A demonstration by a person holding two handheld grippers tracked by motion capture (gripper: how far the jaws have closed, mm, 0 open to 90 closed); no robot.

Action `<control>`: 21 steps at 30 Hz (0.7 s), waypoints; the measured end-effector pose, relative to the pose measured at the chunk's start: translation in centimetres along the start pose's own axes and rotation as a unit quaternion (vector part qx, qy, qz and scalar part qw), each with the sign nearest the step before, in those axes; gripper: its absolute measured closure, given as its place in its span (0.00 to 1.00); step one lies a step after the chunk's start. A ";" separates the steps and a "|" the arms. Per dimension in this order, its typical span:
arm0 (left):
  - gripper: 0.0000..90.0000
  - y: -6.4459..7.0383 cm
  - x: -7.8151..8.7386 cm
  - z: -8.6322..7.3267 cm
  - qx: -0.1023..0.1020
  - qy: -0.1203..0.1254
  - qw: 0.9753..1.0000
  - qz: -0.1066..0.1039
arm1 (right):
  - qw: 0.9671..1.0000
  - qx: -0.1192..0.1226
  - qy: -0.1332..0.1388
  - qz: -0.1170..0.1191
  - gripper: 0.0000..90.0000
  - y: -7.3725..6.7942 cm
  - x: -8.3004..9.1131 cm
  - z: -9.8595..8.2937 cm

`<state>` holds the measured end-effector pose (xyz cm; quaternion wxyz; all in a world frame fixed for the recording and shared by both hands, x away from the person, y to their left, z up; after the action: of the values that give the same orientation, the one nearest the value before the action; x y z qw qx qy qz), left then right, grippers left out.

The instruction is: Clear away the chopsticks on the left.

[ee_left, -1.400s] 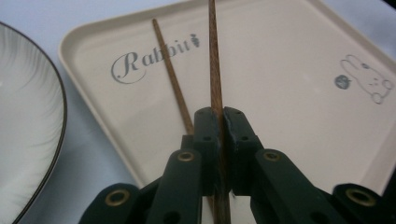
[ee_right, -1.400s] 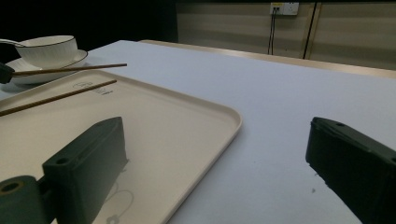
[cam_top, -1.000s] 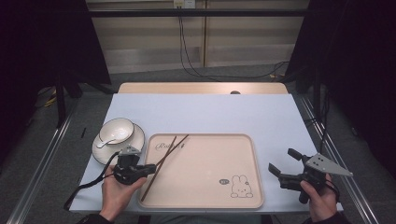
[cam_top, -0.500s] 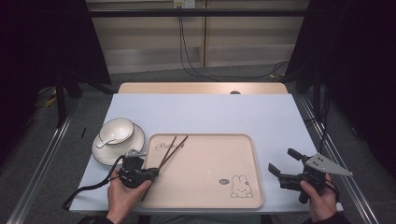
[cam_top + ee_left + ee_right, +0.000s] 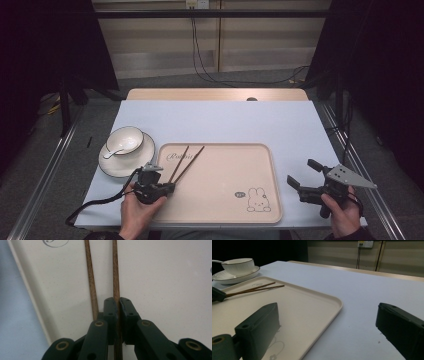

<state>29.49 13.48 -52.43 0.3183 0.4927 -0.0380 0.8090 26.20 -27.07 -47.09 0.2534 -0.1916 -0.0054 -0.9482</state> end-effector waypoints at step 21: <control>0.68 0.5 0.5 0.6 -0.034 0.023 0.998 -0.045 | 1.000 -0.002 0.001 0.001 0.05 0.0 0.0 0.0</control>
<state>29.46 13.08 -51.57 0.3716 0.4638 -0.0359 0.8034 26.17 -27.04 -47.06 0.2541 -0.1909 -0.0029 -0.9482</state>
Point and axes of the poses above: each handheld gripper's, and its own axes: x roughly backward along the jaws, z roughly out of its top, y roughly to its right, the point moved 8 cm from there along -x, roughly forward along the jaws, and after that the axes turned 5 degrees about -y, right-handed, at the moved point
